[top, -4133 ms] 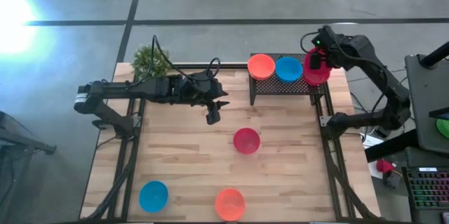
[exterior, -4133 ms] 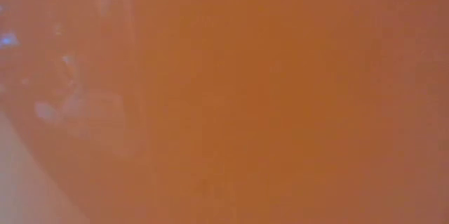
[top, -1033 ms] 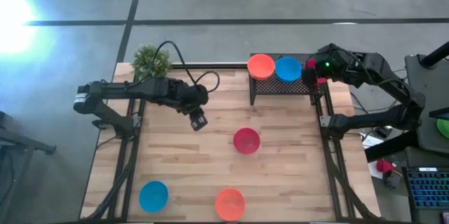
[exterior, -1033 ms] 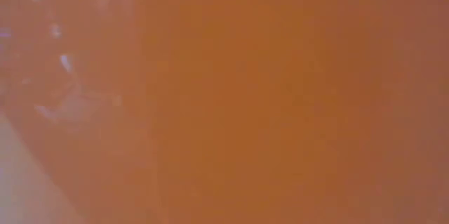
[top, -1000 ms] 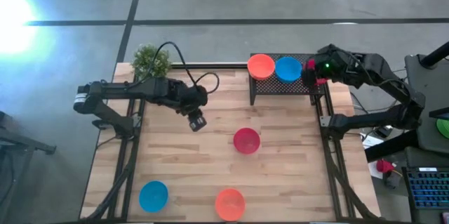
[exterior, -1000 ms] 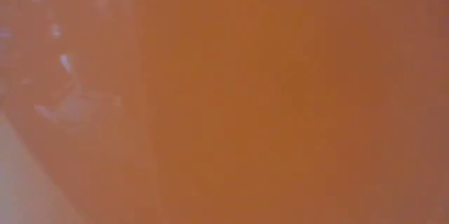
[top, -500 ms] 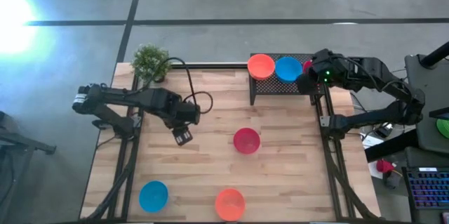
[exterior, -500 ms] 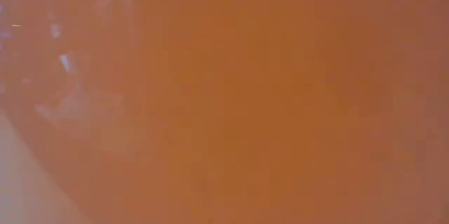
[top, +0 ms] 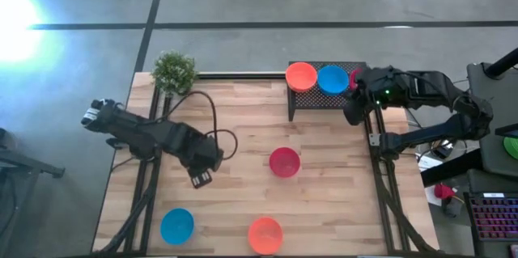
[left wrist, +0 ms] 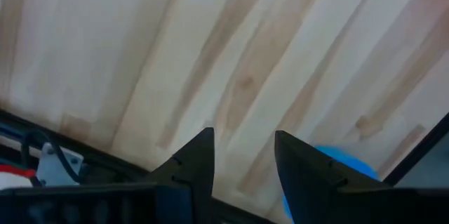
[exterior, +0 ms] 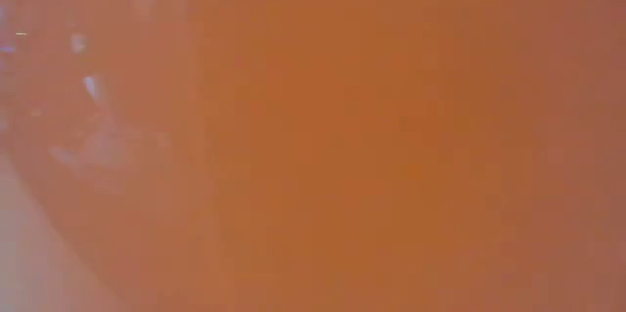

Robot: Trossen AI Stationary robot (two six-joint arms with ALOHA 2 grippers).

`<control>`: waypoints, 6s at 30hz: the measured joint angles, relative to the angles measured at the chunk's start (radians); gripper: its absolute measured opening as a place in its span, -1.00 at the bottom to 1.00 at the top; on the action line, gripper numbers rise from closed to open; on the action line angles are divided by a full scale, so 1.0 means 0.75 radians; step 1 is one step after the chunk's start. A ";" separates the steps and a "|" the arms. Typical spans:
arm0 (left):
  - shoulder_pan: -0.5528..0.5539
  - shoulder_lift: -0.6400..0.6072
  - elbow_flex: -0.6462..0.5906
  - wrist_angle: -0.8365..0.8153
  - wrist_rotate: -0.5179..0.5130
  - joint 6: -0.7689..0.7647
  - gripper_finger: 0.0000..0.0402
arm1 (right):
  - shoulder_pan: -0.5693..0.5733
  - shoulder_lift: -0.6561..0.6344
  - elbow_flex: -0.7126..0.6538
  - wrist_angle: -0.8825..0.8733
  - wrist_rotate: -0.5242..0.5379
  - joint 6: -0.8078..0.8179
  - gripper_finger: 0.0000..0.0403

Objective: Pick & Place Mini bowls
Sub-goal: Stack the blue bowl on top of the stacked blue bowls on the shelf

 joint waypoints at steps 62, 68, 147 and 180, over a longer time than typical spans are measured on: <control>-0.547 -0.001 -0.868 1.133 0.297 0.159 -0.61 | 0.071 -0.025 -0.001 0.165 -0.207 -0.202 -0.96; -0.538 -0.001 -0.856 1.133 0.303 0.107 -0.96 | 0.071 -0.025 -0.001 0.165 -0.207 -0.202 -0.96; 0.355 0.125 -0.063 1.604 -1.713 1.065 -1.00 | 0.086 0.543 -0.331 1.608 0.328 -1.174 -0.25; 0.350 0.123 -0.063 1.612 -1.600 1.065 -0.90 | 0.064 0.578 -0.329 1.644 0.509 -1.140 -0.95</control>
